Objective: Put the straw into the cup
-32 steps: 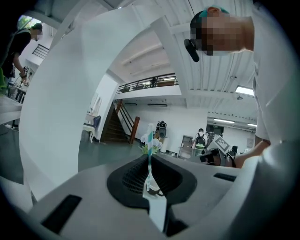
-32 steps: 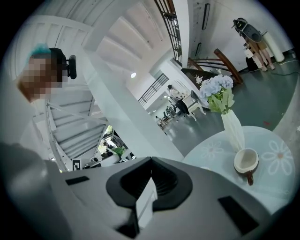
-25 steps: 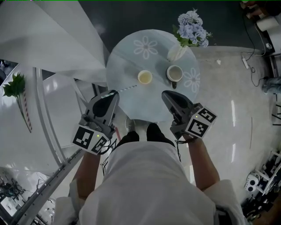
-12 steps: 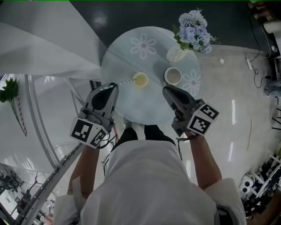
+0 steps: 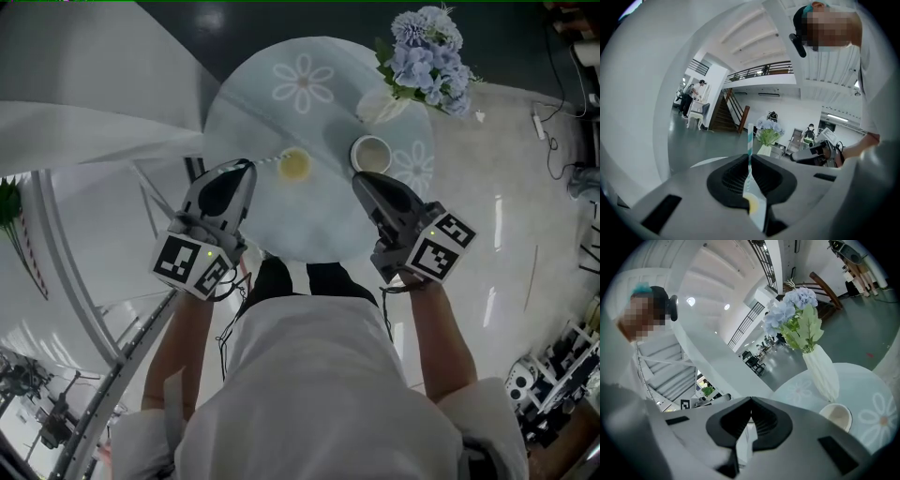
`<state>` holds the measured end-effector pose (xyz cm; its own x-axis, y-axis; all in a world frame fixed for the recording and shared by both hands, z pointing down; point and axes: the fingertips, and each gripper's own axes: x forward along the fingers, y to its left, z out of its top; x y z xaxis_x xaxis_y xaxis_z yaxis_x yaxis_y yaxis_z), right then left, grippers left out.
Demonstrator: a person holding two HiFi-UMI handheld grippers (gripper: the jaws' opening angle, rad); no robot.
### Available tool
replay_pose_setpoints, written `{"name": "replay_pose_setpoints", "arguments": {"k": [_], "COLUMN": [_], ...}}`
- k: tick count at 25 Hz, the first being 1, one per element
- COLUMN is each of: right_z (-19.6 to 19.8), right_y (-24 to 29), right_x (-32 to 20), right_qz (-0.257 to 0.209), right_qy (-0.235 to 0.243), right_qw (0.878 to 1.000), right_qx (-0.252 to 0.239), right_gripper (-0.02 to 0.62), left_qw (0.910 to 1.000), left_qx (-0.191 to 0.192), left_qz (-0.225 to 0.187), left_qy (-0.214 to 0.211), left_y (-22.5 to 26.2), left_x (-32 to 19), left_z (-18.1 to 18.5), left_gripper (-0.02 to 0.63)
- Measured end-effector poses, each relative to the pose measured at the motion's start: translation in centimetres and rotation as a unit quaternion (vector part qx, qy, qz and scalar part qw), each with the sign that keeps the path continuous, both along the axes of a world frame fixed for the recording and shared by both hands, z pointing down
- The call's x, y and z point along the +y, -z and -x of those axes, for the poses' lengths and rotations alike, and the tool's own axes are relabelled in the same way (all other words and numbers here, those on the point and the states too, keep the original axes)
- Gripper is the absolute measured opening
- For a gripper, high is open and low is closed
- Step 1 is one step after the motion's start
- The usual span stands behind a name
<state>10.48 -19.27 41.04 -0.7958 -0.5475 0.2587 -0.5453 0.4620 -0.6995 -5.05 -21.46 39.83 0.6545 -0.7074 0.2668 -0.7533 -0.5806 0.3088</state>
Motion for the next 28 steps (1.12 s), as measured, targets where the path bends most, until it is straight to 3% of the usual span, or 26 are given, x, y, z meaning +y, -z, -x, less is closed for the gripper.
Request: {"name": "replay_pose_setpoints", "arguments": {"k": [28], "right_z": [-1.0], "right_y": [-6.6], "right_x": [0.1], "right_qz": [0.061], "right_qy": [0.001], "right_qw": [0.998], "right_qx": [0.006], "right_gripper": [0.021], "left_qw": [0.9972], "left_qx": [-0.010], "left_qz": [0.072], "left_qy": [-0.017], "left_y": [-10.0], "left_x": [-1.0], "left_z": [-1.9], "left_gripper": [0.038]}}
